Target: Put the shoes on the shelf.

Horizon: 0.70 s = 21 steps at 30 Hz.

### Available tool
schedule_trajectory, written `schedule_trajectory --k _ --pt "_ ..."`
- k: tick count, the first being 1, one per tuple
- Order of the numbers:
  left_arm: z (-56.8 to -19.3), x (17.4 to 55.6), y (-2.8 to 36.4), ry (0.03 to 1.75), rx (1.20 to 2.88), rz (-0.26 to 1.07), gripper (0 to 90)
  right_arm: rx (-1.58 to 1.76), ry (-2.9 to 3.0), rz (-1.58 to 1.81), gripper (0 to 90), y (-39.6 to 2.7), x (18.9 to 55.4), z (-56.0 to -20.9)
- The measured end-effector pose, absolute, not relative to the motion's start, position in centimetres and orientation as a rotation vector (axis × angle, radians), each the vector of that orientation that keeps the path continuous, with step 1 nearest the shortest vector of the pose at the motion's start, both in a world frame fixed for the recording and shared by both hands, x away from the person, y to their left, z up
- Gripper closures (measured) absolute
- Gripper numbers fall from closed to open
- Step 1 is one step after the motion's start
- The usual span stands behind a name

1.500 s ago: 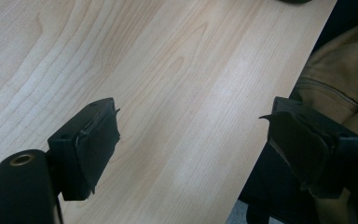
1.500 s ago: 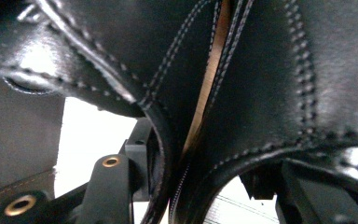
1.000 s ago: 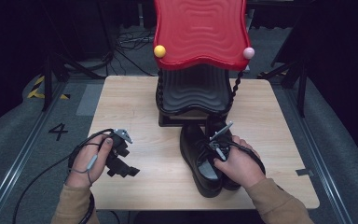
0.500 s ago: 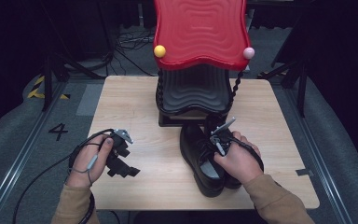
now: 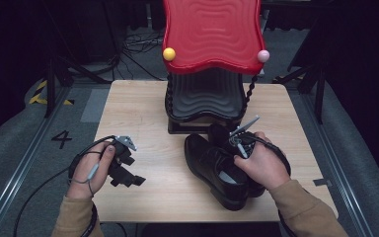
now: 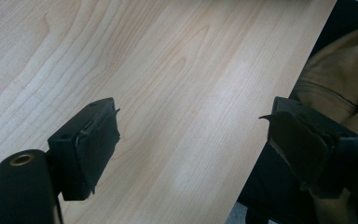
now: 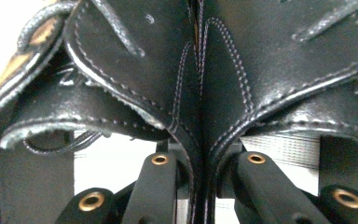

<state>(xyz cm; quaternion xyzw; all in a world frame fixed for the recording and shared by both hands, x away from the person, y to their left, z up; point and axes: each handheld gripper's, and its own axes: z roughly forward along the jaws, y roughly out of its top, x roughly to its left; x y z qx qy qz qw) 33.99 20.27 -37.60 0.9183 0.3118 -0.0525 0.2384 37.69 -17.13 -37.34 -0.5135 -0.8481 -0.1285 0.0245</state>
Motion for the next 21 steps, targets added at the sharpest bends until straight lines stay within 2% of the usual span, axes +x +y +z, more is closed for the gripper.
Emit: schedule_trajectory --k 21 --pt "-37.5 33.8 21.2 0.888 2.491 -0.145 17.0 -1.455 -2.632 -0.35 81.4 -17.3 36.9 -30.9"
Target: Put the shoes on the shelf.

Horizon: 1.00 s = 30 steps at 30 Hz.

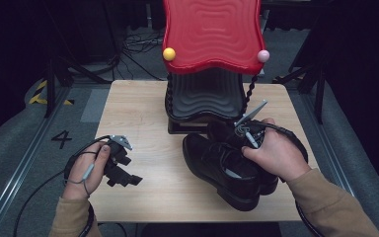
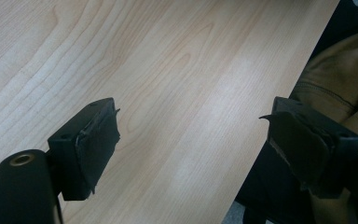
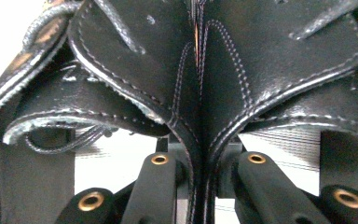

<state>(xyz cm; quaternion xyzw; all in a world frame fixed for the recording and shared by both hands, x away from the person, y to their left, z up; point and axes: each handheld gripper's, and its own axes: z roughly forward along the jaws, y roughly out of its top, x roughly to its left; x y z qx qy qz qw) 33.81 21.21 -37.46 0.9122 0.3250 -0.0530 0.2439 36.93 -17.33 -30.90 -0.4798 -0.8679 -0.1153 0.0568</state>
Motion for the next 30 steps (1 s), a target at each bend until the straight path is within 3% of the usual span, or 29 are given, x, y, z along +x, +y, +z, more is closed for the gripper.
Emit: schedule_trajectory --k 30 --pt "-37.2 33.6 21.6 0.895 2.48 -0.134 17.0 -1.47 -2.685 -0.465 81.5 -19.0 35.3 -22.3"
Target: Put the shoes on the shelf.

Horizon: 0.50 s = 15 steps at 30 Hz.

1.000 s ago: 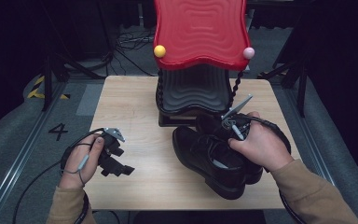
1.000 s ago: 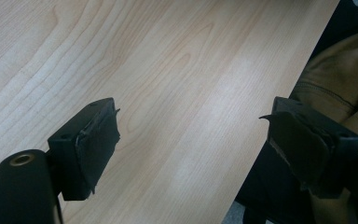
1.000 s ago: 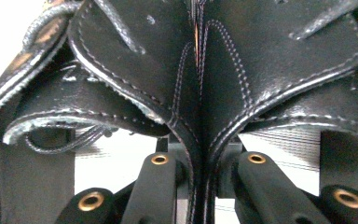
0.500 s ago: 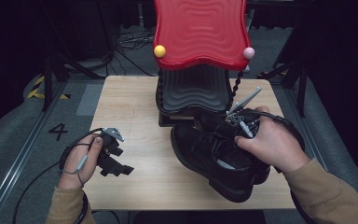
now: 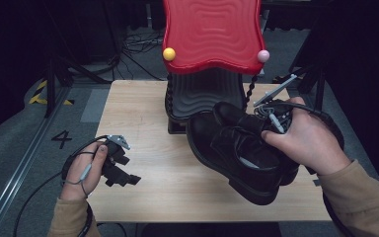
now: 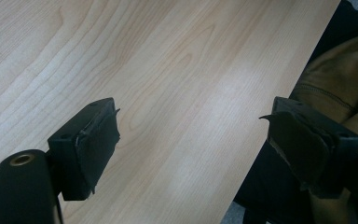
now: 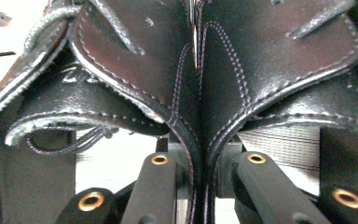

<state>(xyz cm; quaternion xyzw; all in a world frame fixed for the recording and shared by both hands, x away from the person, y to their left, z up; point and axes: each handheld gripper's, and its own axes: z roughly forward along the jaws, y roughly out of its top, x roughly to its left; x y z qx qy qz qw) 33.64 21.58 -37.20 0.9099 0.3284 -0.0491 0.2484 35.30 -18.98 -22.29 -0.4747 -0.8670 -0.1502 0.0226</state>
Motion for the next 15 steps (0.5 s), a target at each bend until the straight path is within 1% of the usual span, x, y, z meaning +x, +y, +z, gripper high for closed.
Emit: schedule_trajectory --k 15 --pt "-37.3 33.4 21.8 0.903 2.475 -0.133 17.0 -1.477 -2.689 -0.527 81.5 -19.9 35.1 -18.1"
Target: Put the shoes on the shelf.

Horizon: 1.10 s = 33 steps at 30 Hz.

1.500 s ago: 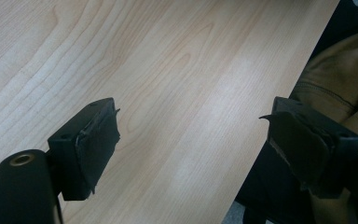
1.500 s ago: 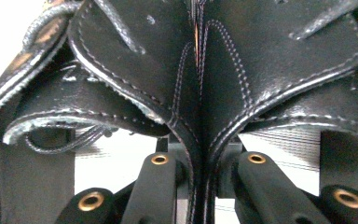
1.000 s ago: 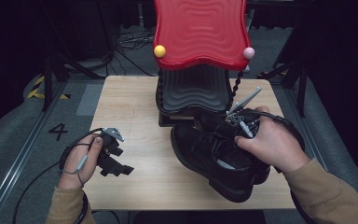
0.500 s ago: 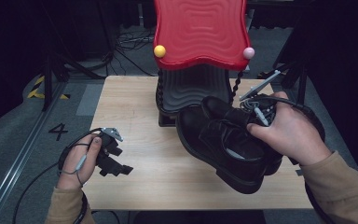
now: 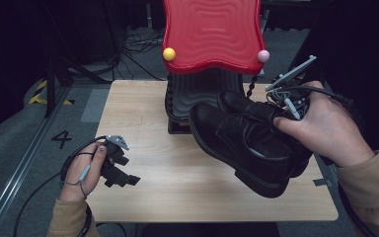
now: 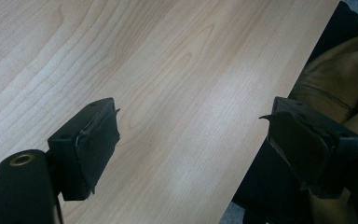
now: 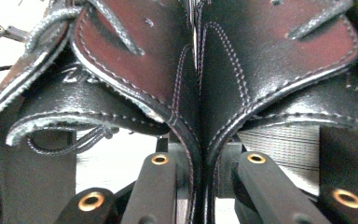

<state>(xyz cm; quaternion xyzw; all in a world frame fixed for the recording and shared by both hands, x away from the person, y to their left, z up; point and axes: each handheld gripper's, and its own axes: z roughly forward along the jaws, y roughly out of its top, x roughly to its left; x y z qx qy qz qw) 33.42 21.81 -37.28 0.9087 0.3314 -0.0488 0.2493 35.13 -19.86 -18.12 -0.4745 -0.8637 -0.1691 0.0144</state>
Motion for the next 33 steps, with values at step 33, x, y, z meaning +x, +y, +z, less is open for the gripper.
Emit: schedule_trajectory --k 33 --pt "-37.3 32.9 22.2 0.927 2.469 -0.135 16.9 -1.563 -2.679 -0.674 81.7 -19.4 36.9 -8.1"
